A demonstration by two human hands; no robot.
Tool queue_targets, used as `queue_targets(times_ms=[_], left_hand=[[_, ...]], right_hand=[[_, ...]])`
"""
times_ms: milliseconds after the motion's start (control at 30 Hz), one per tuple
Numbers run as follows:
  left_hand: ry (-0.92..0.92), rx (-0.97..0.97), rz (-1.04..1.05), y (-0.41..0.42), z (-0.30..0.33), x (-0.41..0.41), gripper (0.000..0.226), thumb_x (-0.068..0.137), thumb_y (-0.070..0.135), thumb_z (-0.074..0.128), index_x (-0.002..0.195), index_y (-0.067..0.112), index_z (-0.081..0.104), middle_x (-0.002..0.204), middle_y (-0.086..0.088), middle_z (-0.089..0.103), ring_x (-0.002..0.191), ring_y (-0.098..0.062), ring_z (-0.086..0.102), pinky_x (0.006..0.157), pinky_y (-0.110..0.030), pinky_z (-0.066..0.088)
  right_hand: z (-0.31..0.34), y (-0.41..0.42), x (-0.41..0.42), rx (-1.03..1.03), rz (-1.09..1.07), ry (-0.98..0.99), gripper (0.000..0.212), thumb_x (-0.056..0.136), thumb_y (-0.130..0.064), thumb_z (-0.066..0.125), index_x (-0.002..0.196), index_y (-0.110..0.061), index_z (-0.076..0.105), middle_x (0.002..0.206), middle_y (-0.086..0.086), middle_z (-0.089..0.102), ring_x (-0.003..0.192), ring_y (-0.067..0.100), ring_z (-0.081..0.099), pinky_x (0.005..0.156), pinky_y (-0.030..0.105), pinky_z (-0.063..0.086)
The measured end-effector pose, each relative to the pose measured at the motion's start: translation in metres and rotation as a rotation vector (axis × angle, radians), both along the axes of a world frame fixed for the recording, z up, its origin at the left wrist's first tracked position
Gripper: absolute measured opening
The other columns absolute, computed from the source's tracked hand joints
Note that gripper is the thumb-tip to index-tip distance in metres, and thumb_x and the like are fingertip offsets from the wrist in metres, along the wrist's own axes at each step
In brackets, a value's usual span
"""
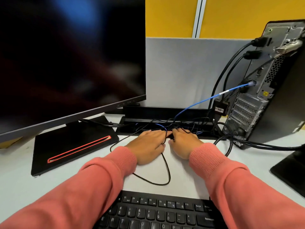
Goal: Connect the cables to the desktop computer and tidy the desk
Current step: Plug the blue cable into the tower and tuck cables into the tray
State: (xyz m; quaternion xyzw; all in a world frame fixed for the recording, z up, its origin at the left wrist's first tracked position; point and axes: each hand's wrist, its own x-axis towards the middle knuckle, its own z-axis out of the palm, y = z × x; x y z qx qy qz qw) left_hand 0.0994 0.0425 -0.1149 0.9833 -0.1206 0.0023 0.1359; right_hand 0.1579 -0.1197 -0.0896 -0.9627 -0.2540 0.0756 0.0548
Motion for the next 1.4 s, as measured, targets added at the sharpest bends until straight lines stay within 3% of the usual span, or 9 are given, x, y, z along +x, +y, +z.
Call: queue_targets(times_ms=[267, 367, 500, 600, 733, 900, 1167, 1300, 1400], left_hand=[[0.02, -0.031, 0.226, -0.007, 0.007, 0.029, 0.037, 0.103, 0.037, 0.033, 0.128, 0.032, 0.059, 0.131, 0.0, 0.065, 0.12, -0.024, 0.057, 0.099, -0.043, 0.042], [0.047, -0.045, 0.309, -0.009, 0.013, 0.037, 0.035, 0.103, 0.039, 0.033, 0.113, 0.031, 0.066, 0.122, -0.003, 0.067, 0.114, -0.027, 0.06, 0.089, -0.041, 0.044], [0.047, -0.091, 0.358, -0.005, 0.014, 0.045, 0.033, 0.101, 0.042, 0.037, 0.107, 0.032, 0.069, 0.117, 0.0, 0.069, 0.111, -0.026, 0.062, 0.083, -0.039, 0.043], [0.083, -0.208, 0.355, 0.003, 0.009, 0.046, 0.027, 0.099, 0.044, 0.044, 0.099, 0.041, 0.071, 0.102, 0.015, 0.072, 0.101, -0.014, 0.064, 0.079, -0.034, 0.043], [0.049, -0.285, 0.338, 0.01, 0.003, 0.046, 0.021, 0.098, 0.046, 0.049, 0.099, 0.048, 0.07, 0.1, 0.023, 0.071, 0.101, -0.006, 0.062, 0.08, -0.03, 0.043], [-0.051, -0.402, 0.233, 0.014, 0.002, 0.042, 0.029, 0.097, 0.026, 0.057, 0.119, 0.039, 0.07, 0.116, 0.018, 0.071, 0.111, -0.005, 0.063, 0.102, -0.037, 0.05], [-0.283, -0.086, 0.223, 0.019, 0.035, 0.016, 0.059, 0.092, 0.054, 0.061, 0.147, 0.039, 0.046, 0.14, 0.015, 0.055, 0.133, -0.012, 0.046, 0.11, -0.039, 0.041], [0.117, 0.021, 0.227, 0.017, 0.026, 0.004, 0.106, 0.08, 0.079, 0.058, 0.161, 0.043, -0.001, 0.17, 0.004, 0.008, 0.156, -0.021, 0.01, 0.123, -0.049, 0.017], [0.207, 0.08, 0.297, 0.017, 0.01, 0.01, 0.092, 0.096, 0.072, 0.039, 0.164, 0.025, -0.002, 0.168, -0.004, 0.017, 0.153, -0.026, 0.02, 0.123, -0.045, 0.016]], right_hand=[[0.024, -0.043, -0.024, 0.476, 0.056, -0.334, 0.021, 0.086, -0.019, 0.052, 0.099, -0.025, 0.068, 0.094, -0.005, 0.069, 0.089, 0.022, 0.064, 0.078, 0.041, 0.056], [0.028, -0.042, -0.032, 0.502, 0.103, -0.542, 0.048, 0.086, -0.025, 0.064, 0.133, -0.033, 0.056, 0.132, -0.007, 0.053, 0.121, 0.018, 0.048, 0.096, 0.04, 0.045], [0.021, -0.031, -0.041, 0.226, 0.262, -0.146, 0.087, 0.093, -0.051, 0.058, 0.16, -0.032, 0.008, 0.168, -0.006, 0.005, 0.154, 0.015, 0.008, 0.125, 0.041, 0.013], [0.013, -0.024, -0.046, 0.114, 0.362, -0.017, 0.092, 0.092, -0.055, 0.058, 0.161, -0.024, 0.006, 0.164, -0.004, 0.021, 0.147, 0.019, 0.028, 0.122, 0.041, 0.023], [0.006, -0.011, -0.035, 0.11, 0.334, -0.141, 0.059, 0.099, -0.04, 0.052, 0.15, -0.021, 0.03, 0.139, 0.0, 0.053, 0.124, 0.026, 0.054, 0.097, 0.041, 0.048], [-0.001, 0.006, -0.01, 0.052, 0.223, -0.256, 0.03, 0.105, -0.028, 0.039, 0.127, -0.021, 0.057, 0.128, -0.001, 0.06, 0.117, 0.024, 0.059, 0.079, 0.032, 0.04], [0.002, 0.036, 0.033, 0.032, -0.024, -0.028, 0.027, 0.094, -0.025, 0.049, 0.113, -0.012, 0.064, 0.118, 0.012, 0.066, 0.109, 0.034, 0.063, 0.08, 0.037, 0.048], [0.007, 0.044, 0.041, -0.009, -0.09, 0.055, 0.034, 0.093, -0.02, 0.047, 0.122, -0.01, 0.061, 0.126, 0.013, 0.063, 0.114, 0.034, 0.061, 0.094, 0.042, 0.051], [0.004, 0.046, 0.044, -0.026, -0.098, 0.044, 0.032, 0.096, -0.023, 0.045, 0.121, -0.012, 0.061, 0.125, 0.011, 0.062, 0.113, 0.033, 0.06, 0.092, 0.042, 0.05]])
